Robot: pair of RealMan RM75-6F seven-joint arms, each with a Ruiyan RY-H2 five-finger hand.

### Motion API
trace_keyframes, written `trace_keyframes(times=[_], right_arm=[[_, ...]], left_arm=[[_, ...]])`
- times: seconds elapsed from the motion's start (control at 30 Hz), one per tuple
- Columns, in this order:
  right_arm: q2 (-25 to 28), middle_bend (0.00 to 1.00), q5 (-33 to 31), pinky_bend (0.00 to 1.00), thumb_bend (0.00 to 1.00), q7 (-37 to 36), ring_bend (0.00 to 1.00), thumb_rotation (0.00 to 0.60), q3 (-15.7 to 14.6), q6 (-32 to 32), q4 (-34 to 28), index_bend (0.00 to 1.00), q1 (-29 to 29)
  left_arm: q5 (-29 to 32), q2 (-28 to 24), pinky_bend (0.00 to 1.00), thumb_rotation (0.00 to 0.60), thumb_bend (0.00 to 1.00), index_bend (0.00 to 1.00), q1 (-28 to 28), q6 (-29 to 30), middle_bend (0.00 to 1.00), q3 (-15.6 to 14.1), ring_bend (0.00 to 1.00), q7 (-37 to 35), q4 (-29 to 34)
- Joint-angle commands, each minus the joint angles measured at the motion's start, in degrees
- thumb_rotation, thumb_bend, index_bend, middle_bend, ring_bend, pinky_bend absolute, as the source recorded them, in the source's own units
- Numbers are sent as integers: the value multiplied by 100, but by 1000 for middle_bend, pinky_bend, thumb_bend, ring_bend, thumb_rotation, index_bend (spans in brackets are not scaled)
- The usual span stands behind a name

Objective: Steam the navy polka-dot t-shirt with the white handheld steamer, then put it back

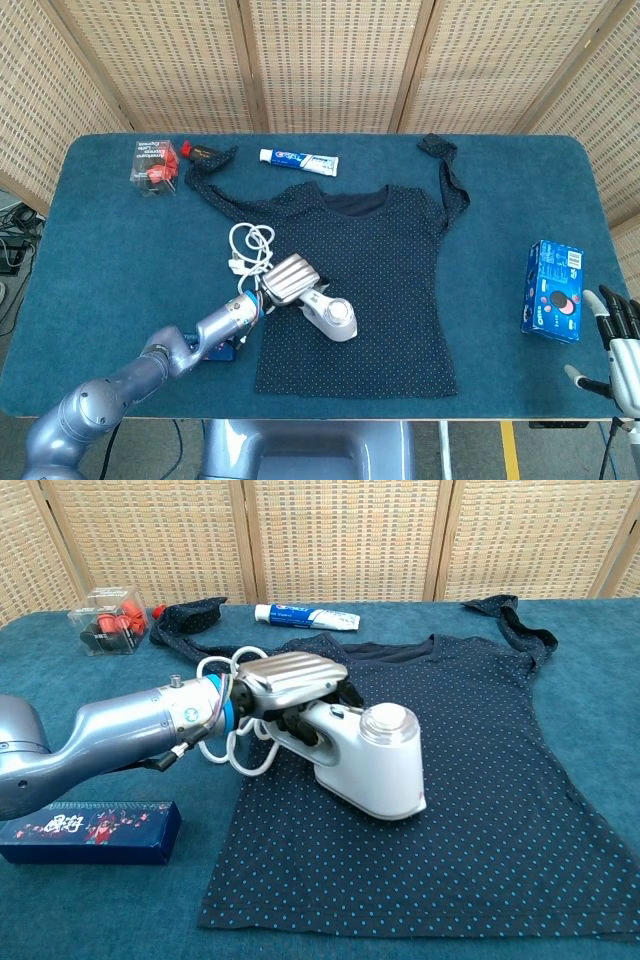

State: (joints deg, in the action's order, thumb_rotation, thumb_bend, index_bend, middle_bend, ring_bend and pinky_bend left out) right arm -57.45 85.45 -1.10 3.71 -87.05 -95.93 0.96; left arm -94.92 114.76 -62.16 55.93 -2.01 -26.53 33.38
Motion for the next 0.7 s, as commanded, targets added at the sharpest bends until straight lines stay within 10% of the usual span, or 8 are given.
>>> trace_keyframes(times=[0.03,0.7], right_arm=[[0,0,19,0,0,5,0,600,-5,-12,-8,29,-3],[6,0,30,0,0,4,0,600,-13,-10,-14,30,-5]], left_arm=[[-69,-38,854,600,750,1000,-95,-25,875,-20,767,95,221],[-350,363,849,600,739,1000,-76,25,875,-252,767,874,110]])
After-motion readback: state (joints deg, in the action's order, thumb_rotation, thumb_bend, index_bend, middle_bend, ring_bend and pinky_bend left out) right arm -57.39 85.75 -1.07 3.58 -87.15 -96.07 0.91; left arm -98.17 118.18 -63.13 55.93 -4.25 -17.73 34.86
